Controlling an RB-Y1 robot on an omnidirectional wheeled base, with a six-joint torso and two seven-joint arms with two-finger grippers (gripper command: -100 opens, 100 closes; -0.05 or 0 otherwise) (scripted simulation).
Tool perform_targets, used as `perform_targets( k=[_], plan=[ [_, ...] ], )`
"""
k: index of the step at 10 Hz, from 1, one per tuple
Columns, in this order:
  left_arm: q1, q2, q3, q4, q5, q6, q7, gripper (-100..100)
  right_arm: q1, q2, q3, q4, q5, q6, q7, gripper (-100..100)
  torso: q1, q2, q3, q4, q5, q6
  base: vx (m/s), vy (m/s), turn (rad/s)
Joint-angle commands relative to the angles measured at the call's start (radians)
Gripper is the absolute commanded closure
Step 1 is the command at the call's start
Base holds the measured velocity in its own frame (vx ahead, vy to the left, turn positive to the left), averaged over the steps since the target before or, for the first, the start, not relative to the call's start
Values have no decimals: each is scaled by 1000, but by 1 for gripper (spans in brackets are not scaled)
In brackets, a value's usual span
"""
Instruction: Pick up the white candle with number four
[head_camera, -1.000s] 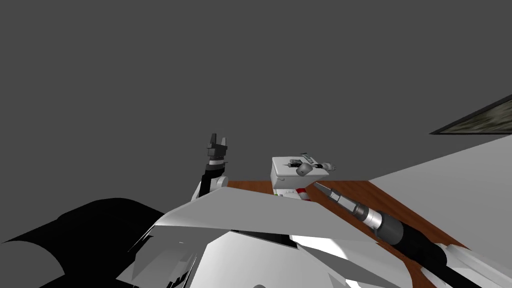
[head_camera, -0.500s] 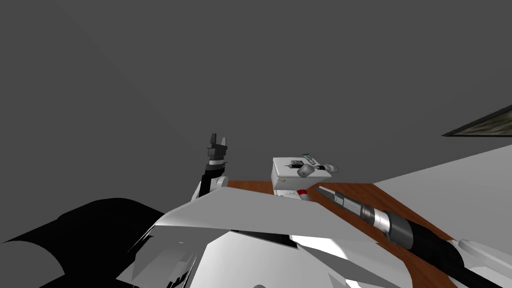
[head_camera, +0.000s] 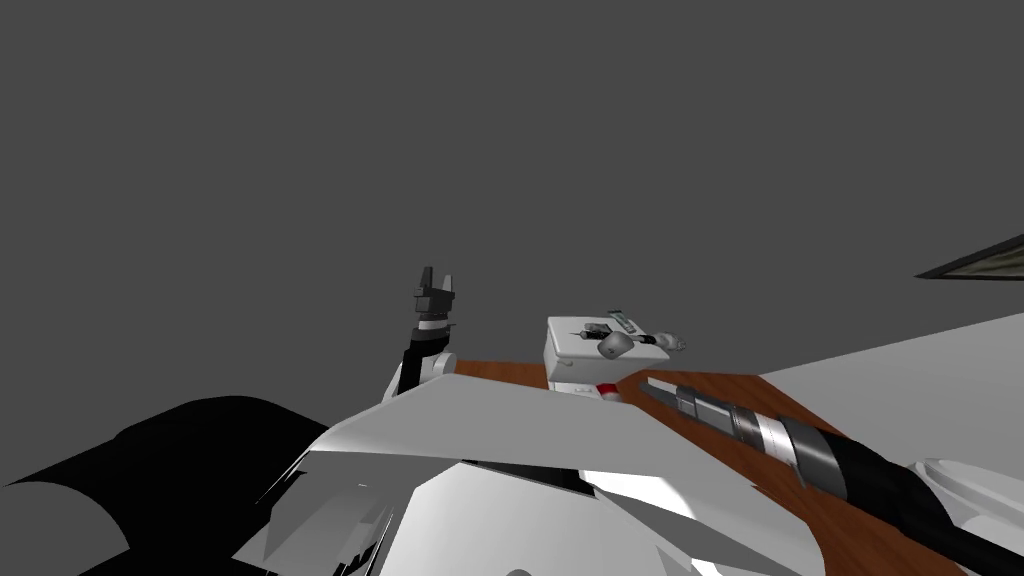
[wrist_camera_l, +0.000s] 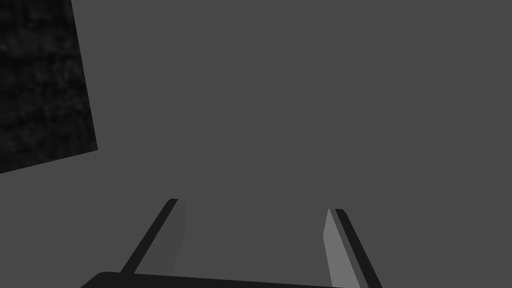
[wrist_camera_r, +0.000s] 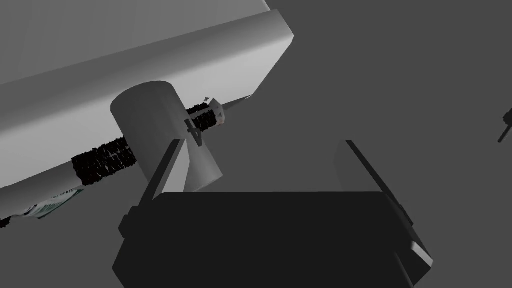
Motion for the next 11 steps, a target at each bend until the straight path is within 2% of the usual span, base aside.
perform_targets(
  k=[1,10,11],
  plan=[
    [0,0,0,0,0,0,0,0,9,-38,-4,8,12,1,4,-100,0,0,0,0,0,0,18,-2,24],
    [0,0,0,0,0,0,0,0,84,-287,-66,117,113,8,37,-100,1,1,1,0,0,0,-3,-2,55],
    [0,0,0,0,0,0,0,0,84,-301,-66,117,113,8,37,-100,1,1,0,0,0,0,13,1,30]
  ],
)
